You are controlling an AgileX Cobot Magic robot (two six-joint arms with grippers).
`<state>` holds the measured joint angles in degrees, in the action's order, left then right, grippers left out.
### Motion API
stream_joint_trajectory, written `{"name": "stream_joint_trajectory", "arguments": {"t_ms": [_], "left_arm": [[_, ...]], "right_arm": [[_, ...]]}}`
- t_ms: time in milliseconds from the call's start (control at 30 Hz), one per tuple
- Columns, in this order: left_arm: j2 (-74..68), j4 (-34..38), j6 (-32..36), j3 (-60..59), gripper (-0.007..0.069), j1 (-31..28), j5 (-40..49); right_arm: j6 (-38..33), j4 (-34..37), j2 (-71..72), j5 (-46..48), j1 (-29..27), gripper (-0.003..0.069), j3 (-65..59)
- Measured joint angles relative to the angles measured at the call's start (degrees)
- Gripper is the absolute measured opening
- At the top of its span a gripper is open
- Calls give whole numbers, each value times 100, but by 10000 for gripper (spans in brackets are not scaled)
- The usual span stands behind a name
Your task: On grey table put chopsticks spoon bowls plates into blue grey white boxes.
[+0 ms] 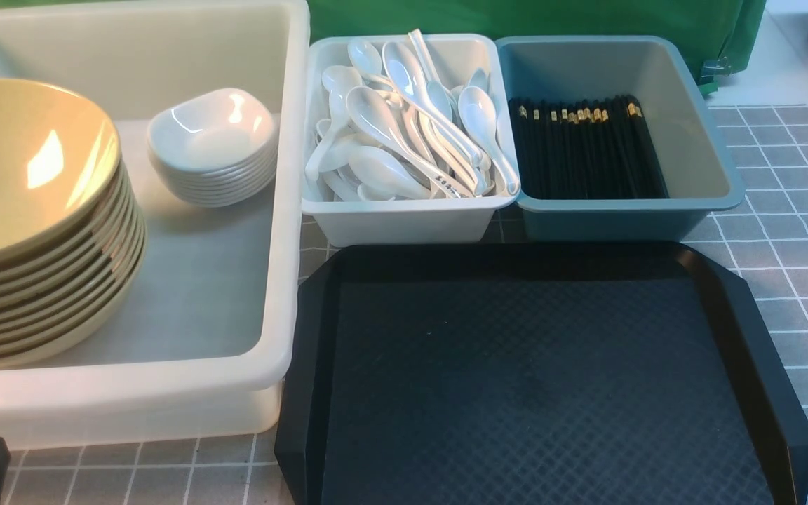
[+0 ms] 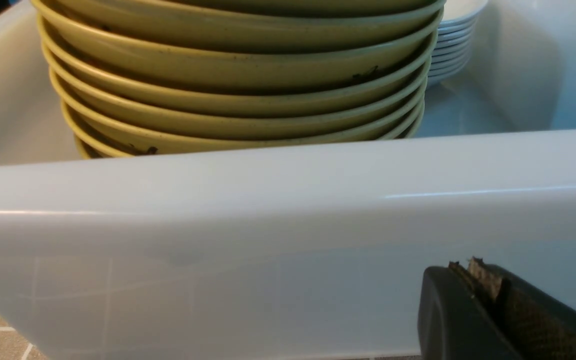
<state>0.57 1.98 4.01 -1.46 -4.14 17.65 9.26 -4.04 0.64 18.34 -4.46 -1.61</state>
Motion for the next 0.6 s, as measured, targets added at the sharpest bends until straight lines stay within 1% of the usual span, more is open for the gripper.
{"name": "stream_joint_trajectory", "arguments": {"t_ms": [600], "left_arm": [[0, 0, 0, 0, -8, 0, 0]], "right_arm": [[0, 0, 0, 0, 0, 134, 0]]}}
